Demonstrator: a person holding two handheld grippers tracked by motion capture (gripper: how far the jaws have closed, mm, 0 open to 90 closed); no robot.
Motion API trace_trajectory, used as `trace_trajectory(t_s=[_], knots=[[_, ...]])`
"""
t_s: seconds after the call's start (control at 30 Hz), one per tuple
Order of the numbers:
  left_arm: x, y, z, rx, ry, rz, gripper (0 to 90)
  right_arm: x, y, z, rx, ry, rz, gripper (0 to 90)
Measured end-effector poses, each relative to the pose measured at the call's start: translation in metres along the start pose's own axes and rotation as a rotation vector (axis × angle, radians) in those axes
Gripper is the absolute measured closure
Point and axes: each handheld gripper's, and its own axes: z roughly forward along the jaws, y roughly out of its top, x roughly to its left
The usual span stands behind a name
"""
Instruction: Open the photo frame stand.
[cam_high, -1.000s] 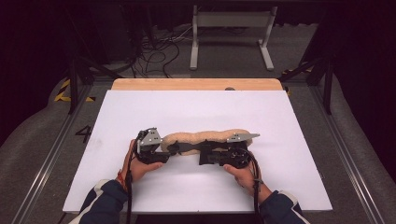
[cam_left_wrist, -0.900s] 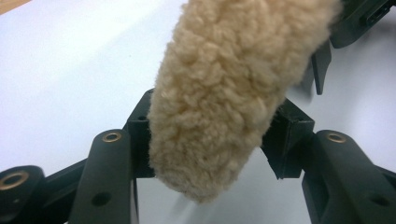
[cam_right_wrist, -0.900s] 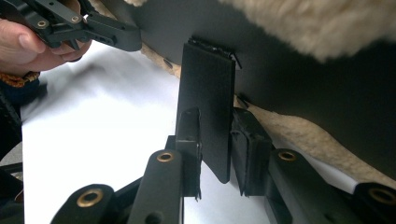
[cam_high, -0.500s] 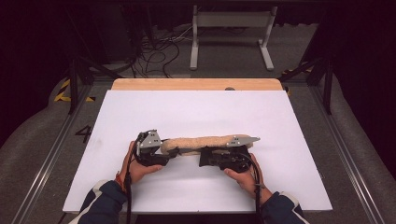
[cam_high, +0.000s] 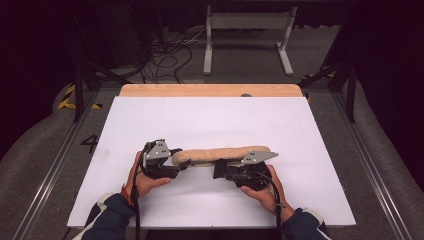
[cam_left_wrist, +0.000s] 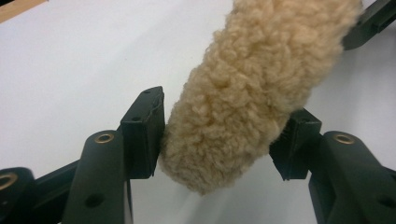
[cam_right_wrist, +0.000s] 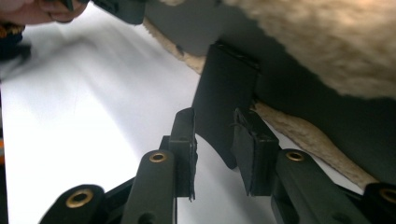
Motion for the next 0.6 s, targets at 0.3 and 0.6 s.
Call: trace_trajectory(t_s=[0.3,0.6], knots=[[0.000,0.001,-0.007,-0.014,-0.004,0.019,44.4,0.011,0.000,-0.015,-0.015,-0.036,-0.099,65.4],[-0.002,0.002,-0.008,-0.013,-0.005,0.037,42.4,0.000,-0.010,-0.046,-0.065,-0.100,-0.065,70.7]])
